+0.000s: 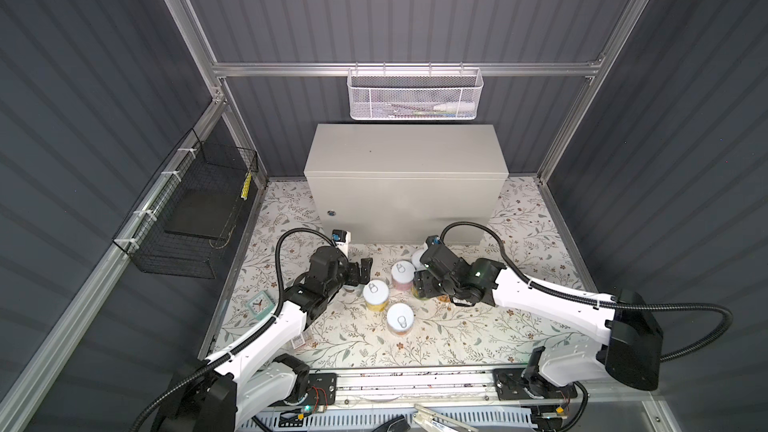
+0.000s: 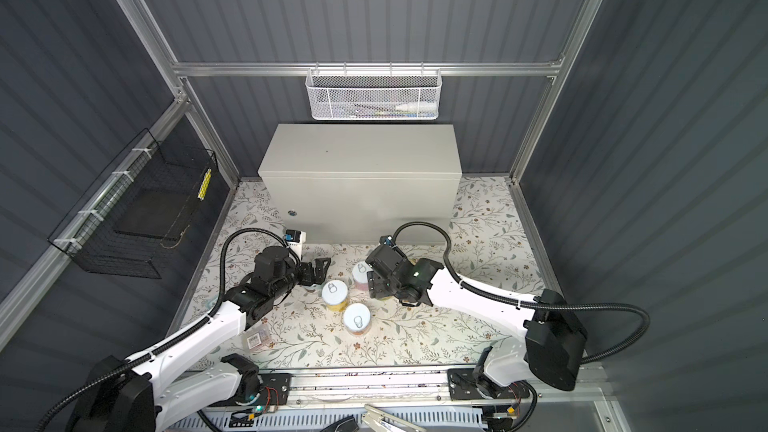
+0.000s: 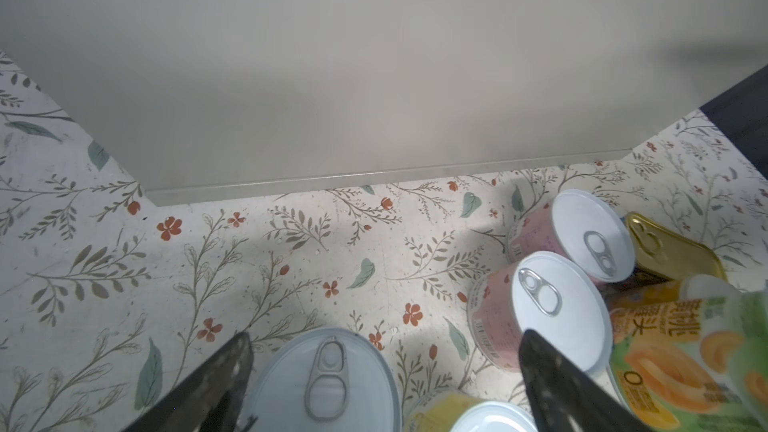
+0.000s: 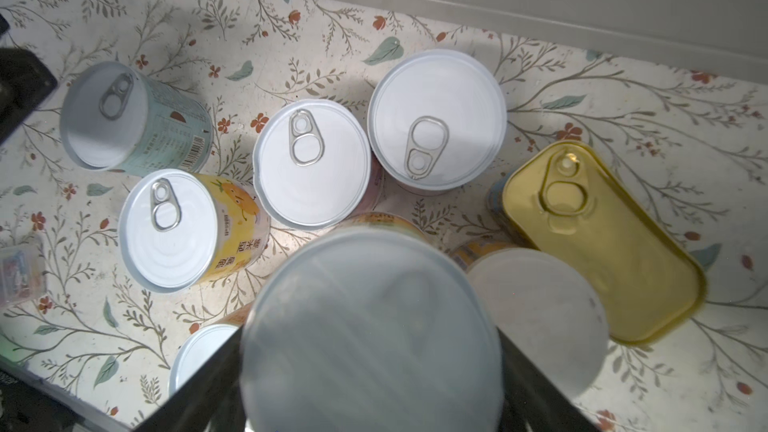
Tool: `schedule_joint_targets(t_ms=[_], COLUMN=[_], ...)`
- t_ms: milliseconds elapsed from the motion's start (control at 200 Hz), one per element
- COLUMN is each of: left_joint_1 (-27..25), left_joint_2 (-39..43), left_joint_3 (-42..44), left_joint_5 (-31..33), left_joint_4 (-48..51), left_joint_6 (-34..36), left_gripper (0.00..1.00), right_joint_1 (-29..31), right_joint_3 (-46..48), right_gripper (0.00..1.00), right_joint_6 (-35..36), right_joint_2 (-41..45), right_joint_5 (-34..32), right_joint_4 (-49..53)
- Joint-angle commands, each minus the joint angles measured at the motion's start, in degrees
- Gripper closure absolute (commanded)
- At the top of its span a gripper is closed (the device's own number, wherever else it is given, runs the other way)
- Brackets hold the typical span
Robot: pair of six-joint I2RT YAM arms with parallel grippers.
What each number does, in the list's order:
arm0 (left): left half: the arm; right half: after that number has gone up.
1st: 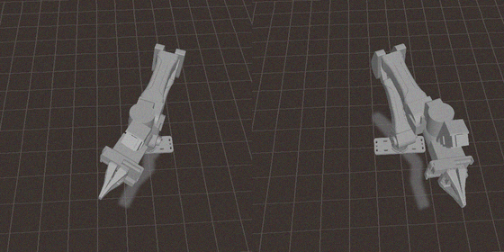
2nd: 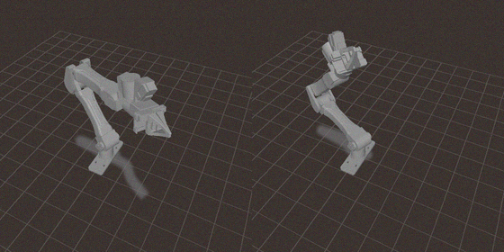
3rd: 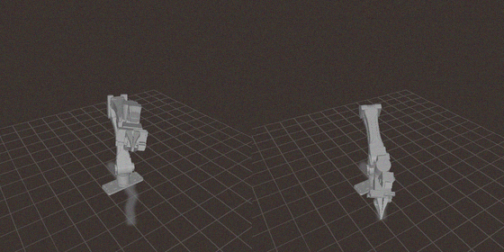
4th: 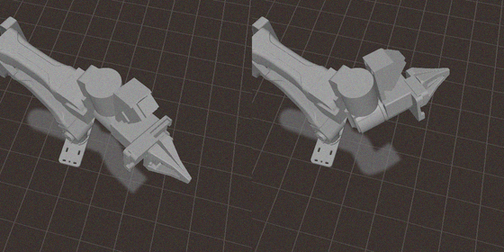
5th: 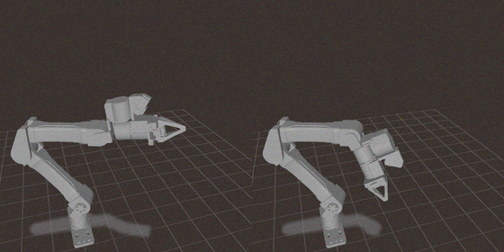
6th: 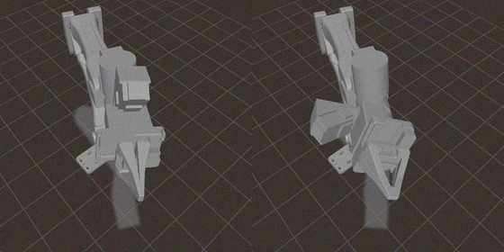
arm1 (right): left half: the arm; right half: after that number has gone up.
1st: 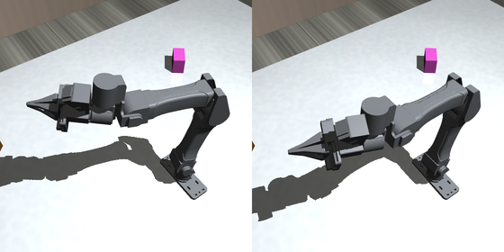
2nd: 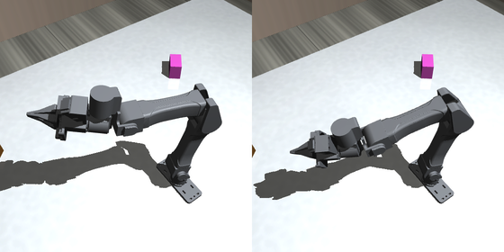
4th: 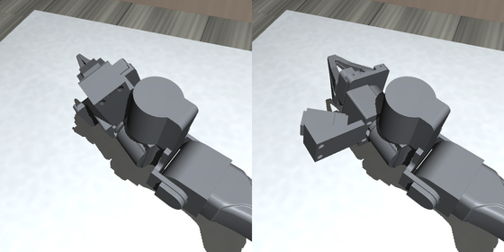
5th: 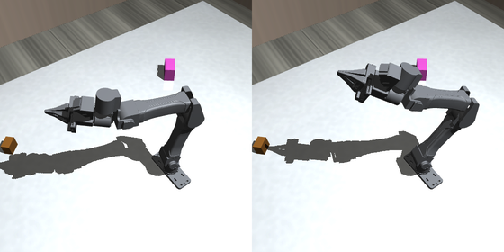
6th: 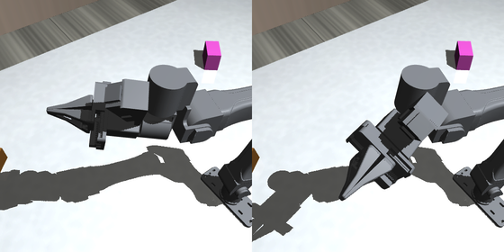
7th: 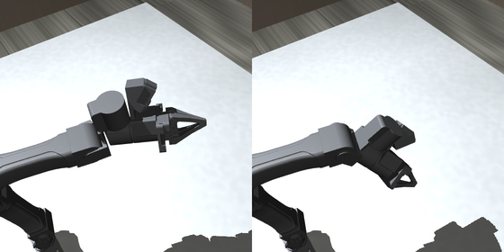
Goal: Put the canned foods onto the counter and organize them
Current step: 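Grasp the green-and-orange snack canister with the left gripper while the right gripper hovers nearby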
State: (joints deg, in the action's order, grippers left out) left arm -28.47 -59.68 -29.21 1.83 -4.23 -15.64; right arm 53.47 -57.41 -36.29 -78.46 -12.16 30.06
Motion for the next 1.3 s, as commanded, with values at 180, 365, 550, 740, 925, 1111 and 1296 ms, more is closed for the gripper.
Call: schedule_joint_targets(t_ms=[180,365,550,740,925,1111,1296], left_joint_1=[-5.4,-12.28,-21.12,-25.94,-27.77,-29.13,-29.28], left_joint_2=[1.79,2.52,1.81,0.84,-1.96,-5.19,-8.17], left_joint_3=[-2.32,-2.25,-2.6,-2.07,-1.84,-2.95,-4.67], left_joint_5=[-1.41,-5.21,0.4,-0.38,-5.12,-6.78,-8.2], left_joint_4=[3.28,3.71,5.45,2.96,-0.88,-4.38,-9.01], left_joint_6=[3.39,5.55,8.69,12.61,15.33,16.15,16.63], left_gripper=[0.0,0.0,0.0,0.0,0.01,0.0,0.0], right_joint_1=[-3.4,-5.47,-6.67,-8.53,-9.77,-10.91,-11.02], right_joint_3=[-0.17,2.35,4.08,4.77,5.02,4.98,5.2], right_gripper=[0.4,0.39,0.39,0.4,0.4,0.41,0.41], right_joint_6=[3.89,3.75,4.15,4.72,5.34,6.23,6.42], right_joint_2=[6.74,10.18,12.31,13.93,16.57,16.77,16.22], right_joint_5=[-0.67,2.99,4.38,8.21,11.38,16.09,20.81], right_joint_4=[2.07,1.19,1.7,1.65,2.0,1.46,0.78])
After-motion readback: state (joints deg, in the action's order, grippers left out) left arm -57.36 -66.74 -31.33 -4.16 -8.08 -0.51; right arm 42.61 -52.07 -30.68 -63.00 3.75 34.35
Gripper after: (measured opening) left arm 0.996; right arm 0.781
